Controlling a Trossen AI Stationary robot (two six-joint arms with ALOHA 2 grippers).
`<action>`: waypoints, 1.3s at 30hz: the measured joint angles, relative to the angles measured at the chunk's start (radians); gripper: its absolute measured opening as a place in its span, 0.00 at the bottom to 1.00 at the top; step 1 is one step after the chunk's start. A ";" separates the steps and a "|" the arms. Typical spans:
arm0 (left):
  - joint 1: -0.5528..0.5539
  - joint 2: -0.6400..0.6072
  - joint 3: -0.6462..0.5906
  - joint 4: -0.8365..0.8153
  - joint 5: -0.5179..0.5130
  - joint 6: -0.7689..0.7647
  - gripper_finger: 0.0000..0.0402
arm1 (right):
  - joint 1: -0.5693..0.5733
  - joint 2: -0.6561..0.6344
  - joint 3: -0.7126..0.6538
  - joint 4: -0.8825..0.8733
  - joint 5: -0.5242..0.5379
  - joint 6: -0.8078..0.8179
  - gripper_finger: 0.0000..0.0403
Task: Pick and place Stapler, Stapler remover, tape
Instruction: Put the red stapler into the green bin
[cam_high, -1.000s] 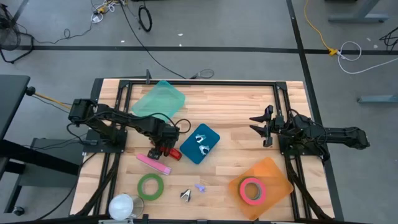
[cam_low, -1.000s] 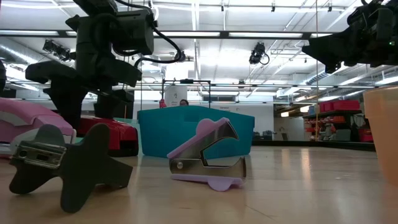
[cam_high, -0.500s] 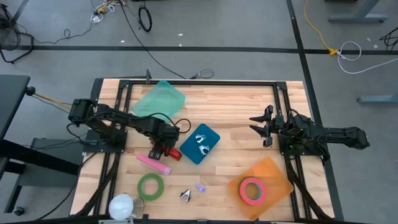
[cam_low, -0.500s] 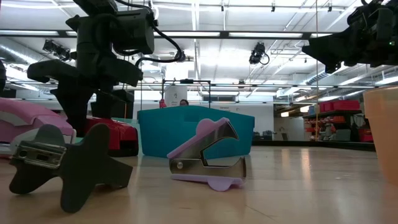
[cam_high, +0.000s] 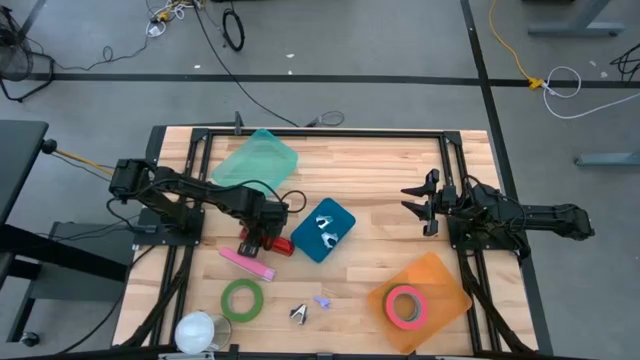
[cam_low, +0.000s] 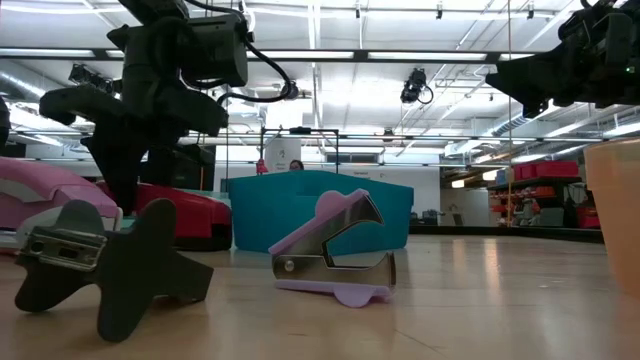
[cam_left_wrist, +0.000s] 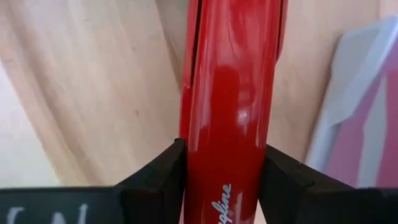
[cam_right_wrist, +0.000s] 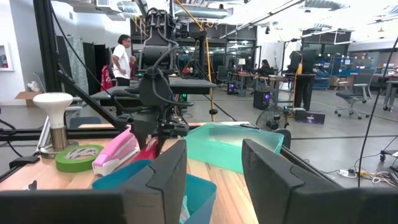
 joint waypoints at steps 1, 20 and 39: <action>0.000 -0.003 0.000 -0.006 0.006 0.000 0.41 | 0.000 0.000 0.000 0.000 0.000 0.000 0.39; 0.002 -0.205 0.007 -0.126 0.003 -0.073 0.40 | 0.000 0.000 0.000 0.000 0.000 0.000 0.39; 0.265 -0.290 0.203 -0.200 -0.187 -0.172 0.38 | 0.000 0.000 0.000 0.000 0.000 0.000 0.39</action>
